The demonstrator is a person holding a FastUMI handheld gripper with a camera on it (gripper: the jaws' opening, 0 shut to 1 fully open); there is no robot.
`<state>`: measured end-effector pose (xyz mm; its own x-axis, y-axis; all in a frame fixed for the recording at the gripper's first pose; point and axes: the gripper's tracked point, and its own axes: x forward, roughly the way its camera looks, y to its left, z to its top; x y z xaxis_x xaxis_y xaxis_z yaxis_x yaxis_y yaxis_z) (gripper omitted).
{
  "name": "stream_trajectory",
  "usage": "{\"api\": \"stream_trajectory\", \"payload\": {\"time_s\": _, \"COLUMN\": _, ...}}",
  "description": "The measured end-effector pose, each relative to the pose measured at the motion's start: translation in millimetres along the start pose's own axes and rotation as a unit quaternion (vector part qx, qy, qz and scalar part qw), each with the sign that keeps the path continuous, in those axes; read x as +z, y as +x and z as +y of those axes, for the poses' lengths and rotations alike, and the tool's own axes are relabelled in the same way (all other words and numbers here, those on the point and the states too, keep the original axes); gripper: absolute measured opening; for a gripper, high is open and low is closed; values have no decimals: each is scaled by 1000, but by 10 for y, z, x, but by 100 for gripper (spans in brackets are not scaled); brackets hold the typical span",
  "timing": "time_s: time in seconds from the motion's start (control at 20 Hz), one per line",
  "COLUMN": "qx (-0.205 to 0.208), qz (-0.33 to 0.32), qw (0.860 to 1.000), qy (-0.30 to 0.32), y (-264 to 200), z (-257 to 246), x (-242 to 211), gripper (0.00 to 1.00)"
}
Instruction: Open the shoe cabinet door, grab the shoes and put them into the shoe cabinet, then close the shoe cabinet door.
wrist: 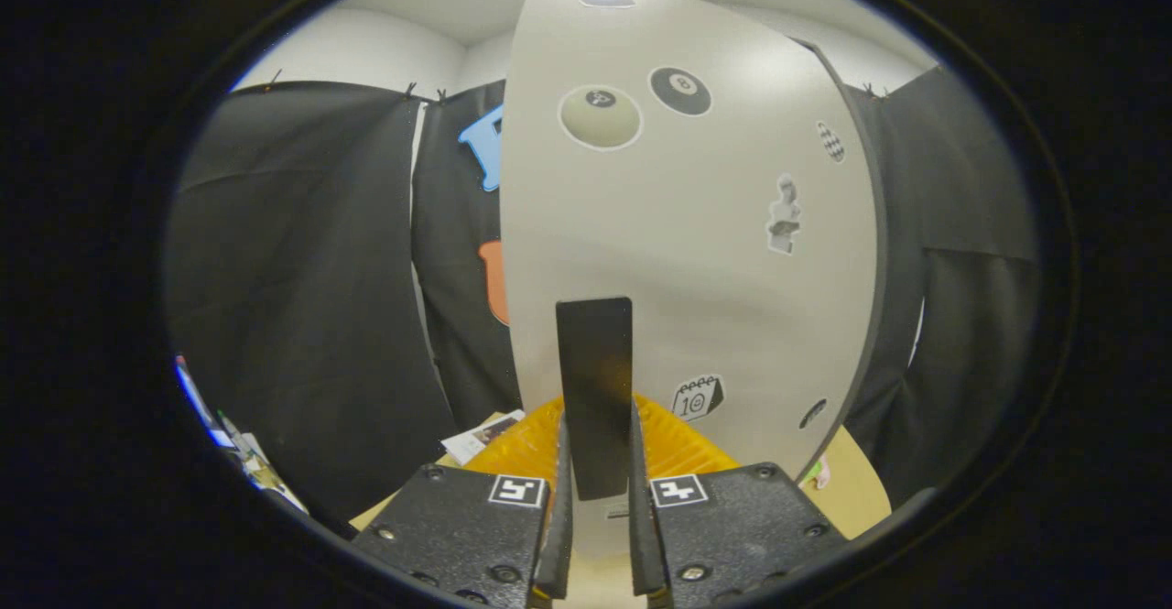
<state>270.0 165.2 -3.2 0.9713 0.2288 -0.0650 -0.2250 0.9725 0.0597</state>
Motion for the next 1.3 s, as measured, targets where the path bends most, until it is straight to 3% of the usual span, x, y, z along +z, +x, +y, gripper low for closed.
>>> {"api": "stream_trajectory", "payload": {"time_s": 0.75, "qx": -74, "qz": -6, "qw": 997, "qy": 19, "y": -1213, "z": -873, "x": -159, "gripper": 23}}
{"api": "stream_trajectory", "payload": {"time_s": 1.3, "qx": -140, "qz": 7, "qw": 990, "qy": 28, "y": -1770, "z": -1714, "x": -249, "gripper": 11}}
